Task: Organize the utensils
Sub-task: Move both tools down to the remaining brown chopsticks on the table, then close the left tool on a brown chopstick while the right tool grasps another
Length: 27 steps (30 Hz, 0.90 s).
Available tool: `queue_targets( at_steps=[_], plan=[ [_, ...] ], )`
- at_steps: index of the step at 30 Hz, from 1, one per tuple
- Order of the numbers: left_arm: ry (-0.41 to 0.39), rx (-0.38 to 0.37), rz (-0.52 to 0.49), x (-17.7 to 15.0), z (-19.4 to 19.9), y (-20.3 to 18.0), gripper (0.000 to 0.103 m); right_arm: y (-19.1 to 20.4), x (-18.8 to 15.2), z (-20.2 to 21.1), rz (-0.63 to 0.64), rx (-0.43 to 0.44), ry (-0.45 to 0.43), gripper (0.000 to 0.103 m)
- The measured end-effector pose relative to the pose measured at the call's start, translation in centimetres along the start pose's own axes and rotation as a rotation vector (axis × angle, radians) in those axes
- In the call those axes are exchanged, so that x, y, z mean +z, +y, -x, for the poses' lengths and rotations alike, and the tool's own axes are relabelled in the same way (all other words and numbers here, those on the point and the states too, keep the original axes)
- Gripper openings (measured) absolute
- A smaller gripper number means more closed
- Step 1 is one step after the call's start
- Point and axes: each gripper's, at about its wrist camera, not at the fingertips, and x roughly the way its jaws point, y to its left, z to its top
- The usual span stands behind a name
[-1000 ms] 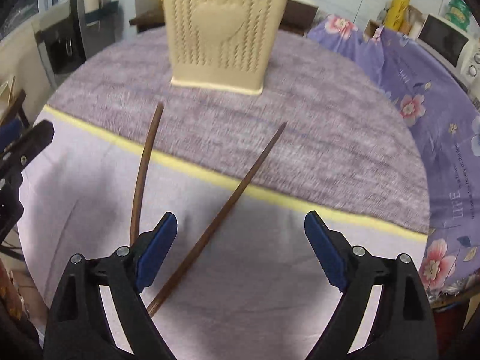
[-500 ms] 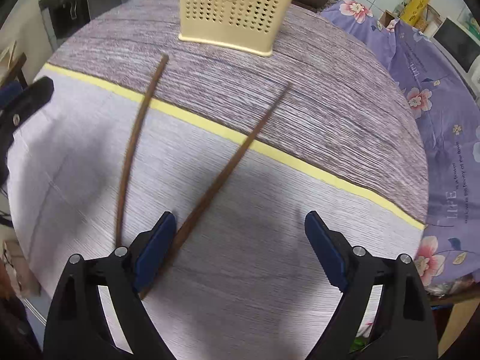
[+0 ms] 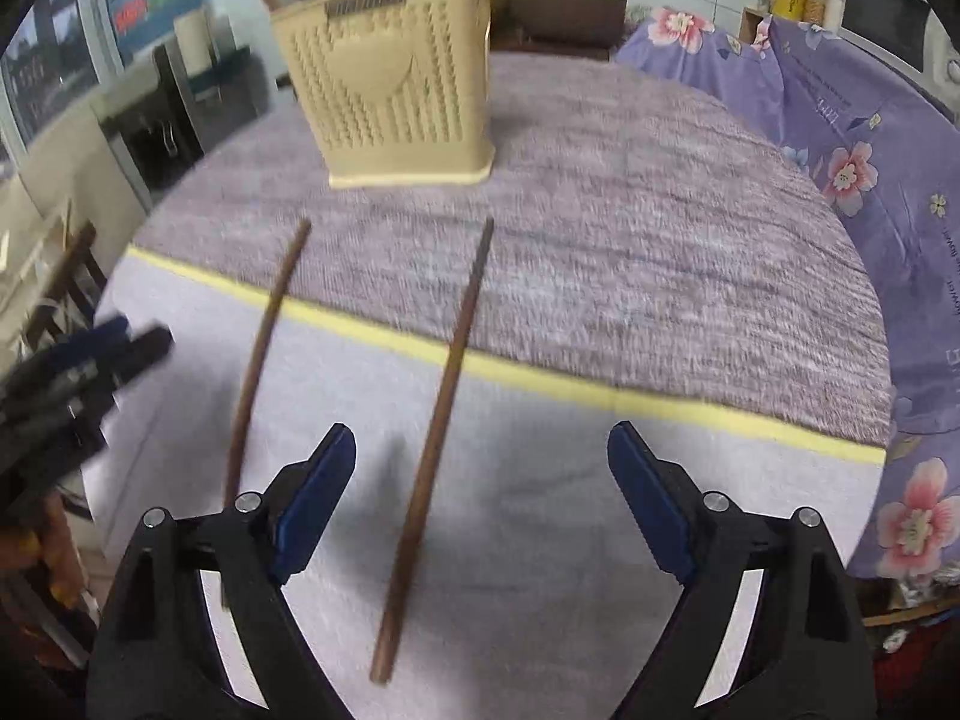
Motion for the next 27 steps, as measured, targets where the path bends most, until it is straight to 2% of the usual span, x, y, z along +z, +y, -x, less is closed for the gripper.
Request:
queue_targets(
  at_steps=[5,7,8,10,14,18,23,25,27],
  plan=[
    [0.042,-0.042,-0.004,1.6,-2.1,-1.1,0.047,-0.1,2.6,-1.8,-0.02,0.032,-0.023,0.075],
    [0.059,-0.048,0.001,2.5,-3.3,-1.6,0.042,0.0,3.5,-2.9,-0.027,0.038,-0.01,0.066],
    [0.062,-0.04,-0.007,2.9,-3.8,-1.8,0.039,0.1,4.0,-3.5,-0.03,0.041,-0.004,0.064],
    [0.078,-0.019,-0.028,3.5,-5.1,-2.4,0.032,0.0,4.8,-4.6,-0.034,0.031,0.006,0.054],
    [0.126,-0.003,-0.03,4.1,-7.3,-2.5,0.031,-0.1,6.1,-6.2,-0.049,0.04,0.027,0.046],
    [0.146,0.022,-0.032,4.1,-8.1,-2.5,0.03,0.3,6.9,-7.6,-0.045,0.03,0.053,0.037],
    [0.146,0.032,-0.036,4.2,-8.3,-2.7,0.029,0.5,7.3,-8.4,-0.042,0.01,0.052,0.032],
    [0.148,0.033,-0.032,4.5,-8.5,-2.7,0.025,0.5,7.6,-8.5,-0.042,0.01,0.053,0.028],
    [0.148,0.049,-0.039,4.8,-8.9,-2.8,0.015,0.5,7.8,-8.7,-0.036,0.001,0.051,0.021]
  ],
)
